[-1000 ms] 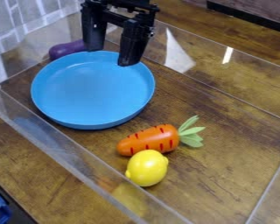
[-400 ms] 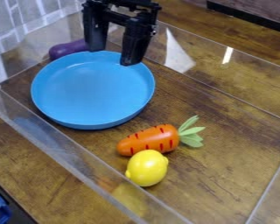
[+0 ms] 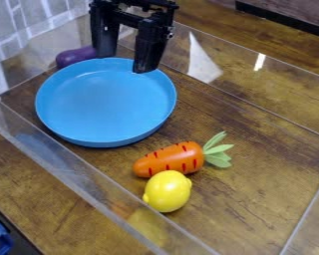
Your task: Move the carrot to the right side
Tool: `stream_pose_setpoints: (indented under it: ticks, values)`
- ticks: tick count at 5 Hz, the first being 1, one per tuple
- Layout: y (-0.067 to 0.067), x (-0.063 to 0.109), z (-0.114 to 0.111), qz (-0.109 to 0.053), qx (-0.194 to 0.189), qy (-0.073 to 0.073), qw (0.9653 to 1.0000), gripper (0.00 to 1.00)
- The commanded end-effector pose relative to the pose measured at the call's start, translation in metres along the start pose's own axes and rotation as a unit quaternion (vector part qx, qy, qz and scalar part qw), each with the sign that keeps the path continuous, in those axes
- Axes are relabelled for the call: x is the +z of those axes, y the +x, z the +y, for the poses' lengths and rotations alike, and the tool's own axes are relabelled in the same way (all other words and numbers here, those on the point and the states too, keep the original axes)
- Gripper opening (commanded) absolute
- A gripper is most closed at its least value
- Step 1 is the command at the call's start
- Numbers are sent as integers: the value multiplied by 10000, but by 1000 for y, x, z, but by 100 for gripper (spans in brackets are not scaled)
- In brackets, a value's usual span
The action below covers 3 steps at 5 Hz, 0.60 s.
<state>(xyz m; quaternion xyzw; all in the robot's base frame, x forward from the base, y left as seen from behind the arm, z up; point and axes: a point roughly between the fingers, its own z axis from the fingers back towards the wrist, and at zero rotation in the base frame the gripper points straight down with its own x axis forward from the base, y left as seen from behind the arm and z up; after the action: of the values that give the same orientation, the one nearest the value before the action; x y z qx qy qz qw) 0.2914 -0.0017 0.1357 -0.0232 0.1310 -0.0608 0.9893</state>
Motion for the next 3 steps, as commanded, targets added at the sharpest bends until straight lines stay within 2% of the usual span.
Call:
stream_pose_setpoints:
  ticks: [1,3]
  values:
    - [-2,19,2,-366,-5,75,9993,100]
    - [3,15,2,-325,-66,118,9994,100]
